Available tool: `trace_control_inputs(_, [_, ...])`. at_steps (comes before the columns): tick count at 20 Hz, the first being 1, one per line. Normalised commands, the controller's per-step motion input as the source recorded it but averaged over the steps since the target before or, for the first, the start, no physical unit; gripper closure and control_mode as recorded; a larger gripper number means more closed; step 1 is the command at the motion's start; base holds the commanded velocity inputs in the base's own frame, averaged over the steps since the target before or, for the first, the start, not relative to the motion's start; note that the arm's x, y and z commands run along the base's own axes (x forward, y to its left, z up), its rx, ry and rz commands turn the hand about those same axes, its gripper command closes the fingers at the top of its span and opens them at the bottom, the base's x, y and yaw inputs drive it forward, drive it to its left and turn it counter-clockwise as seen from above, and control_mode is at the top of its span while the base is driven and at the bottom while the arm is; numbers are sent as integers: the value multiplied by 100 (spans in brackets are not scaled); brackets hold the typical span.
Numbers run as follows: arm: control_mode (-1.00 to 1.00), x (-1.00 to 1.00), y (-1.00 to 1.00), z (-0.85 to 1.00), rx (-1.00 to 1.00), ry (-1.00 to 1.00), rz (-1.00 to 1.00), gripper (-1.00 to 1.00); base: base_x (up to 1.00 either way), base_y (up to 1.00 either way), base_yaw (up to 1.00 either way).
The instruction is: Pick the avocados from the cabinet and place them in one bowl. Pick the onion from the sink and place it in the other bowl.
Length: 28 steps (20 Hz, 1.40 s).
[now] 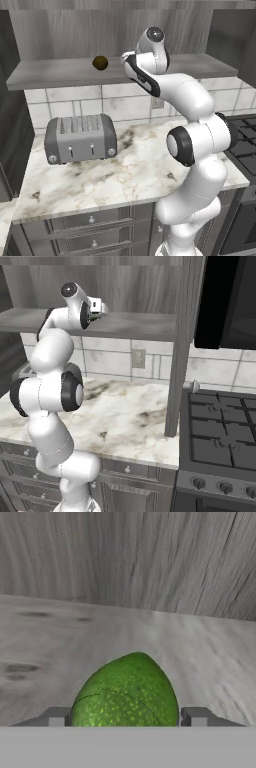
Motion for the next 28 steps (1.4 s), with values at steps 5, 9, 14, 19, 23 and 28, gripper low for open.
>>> trace_control_inputs(5, [-100,1,0,-1,0,0,0,100,0,0,0])
trace_control_inputs(9, [-100,0,0,0,0,0,0,100,0,0,0])
trace_control_inputs(14, [-100,-17,1,2,0,-7,-4,100,0,0,0])
trace_control_inputs(19, [-100,-35,0,16,2,-5,-9,100,0,0,0])
trace_control_inputs(23, [-100,-52,0,16,6,0,-11,100,0,0,0])
trace_control_inputs(28, [-100,-63,0,14,7,0,-9,100,0,0,0])
